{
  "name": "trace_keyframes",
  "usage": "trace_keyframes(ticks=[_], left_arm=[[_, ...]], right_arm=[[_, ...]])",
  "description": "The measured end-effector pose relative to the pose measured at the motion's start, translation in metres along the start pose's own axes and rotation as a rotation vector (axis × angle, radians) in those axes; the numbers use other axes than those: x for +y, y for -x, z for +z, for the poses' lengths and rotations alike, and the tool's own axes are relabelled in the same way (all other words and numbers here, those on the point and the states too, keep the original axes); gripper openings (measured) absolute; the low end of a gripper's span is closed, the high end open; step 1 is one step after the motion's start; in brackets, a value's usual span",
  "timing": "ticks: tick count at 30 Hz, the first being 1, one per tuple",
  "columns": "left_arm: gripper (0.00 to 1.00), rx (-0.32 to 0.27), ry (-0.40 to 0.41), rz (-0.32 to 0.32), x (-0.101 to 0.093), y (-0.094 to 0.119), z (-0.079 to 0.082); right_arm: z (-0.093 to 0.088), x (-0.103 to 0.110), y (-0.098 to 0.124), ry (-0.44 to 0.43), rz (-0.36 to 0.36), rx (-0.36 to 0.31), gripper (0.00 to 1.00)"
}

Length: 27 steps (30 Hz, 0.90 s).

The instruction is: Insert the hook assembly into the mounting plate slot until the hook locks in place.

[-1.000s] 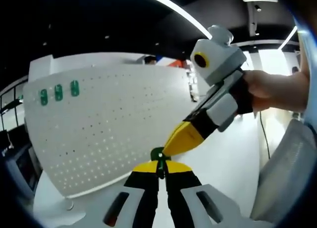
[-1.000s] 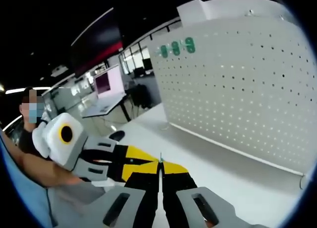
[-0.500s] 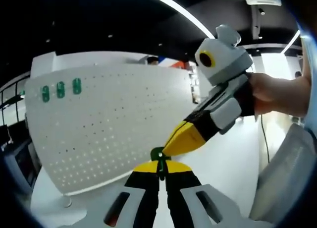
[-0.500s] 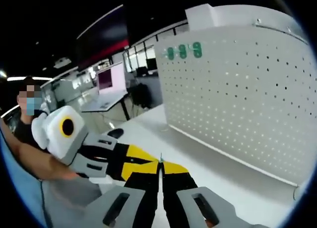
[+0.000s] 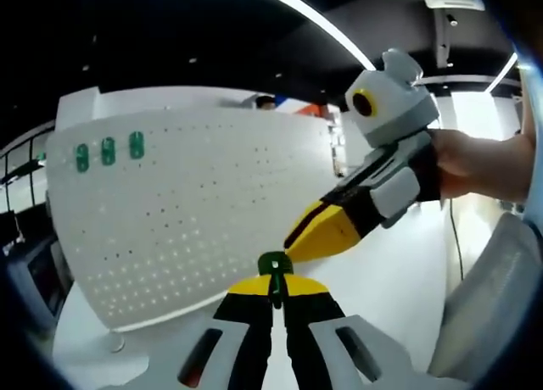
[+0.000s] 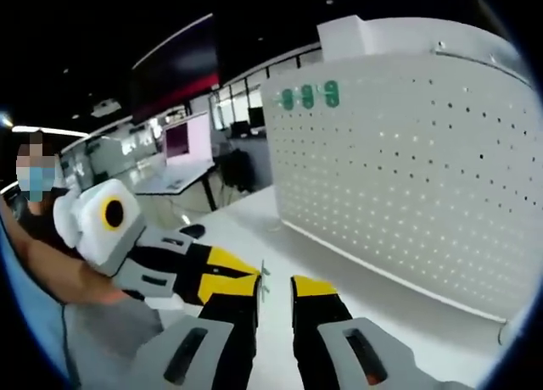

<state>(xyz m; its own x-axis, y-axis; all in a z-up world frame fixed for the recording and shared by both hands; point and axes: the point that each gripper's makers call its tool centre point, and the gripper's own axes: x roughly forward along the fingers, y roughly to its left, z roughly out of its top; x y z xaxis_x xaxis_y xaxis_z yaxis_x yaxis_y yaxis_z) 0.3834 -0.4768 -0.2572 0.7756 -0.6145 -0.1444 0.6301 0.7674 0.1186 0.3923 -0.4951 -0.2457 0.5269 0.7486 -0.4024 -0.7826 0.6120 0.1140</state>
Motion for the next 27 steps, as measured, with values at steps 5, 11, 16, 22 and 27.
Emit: trace_keyframes(ticks=[5,11,16,22,27], left_arm=[[0.03,0.002,0.005,0.004,0.002,0.000,-0.001],[0.03,0.000,0.014,0.018,0.007,0.002,-0.001],[0.03,-0.002,0.022,0.027,0.010,0.003,-0.001],[0.03,-0.005,0.033,0.043,0.015,0.005,-0.001],[0.03,-0.005,0.034,0.050,0.016,0.005,0.000]], right_arm=[[0.004,-0.009,0.006,-0.009,-0.029,-0.038,0.20],[0.011,-0.019,0.014,-0.008,-0.054,-0.096,0.31],[0.016,-0.021,0.020,0.000,-0.045,-0.134,0.36],[0.021,-0.028,0.029,0.032,-0.049,-0.195,0.41],[0.023,-0.032,0.036,0.032,-0.056,-0.223,0.48]])
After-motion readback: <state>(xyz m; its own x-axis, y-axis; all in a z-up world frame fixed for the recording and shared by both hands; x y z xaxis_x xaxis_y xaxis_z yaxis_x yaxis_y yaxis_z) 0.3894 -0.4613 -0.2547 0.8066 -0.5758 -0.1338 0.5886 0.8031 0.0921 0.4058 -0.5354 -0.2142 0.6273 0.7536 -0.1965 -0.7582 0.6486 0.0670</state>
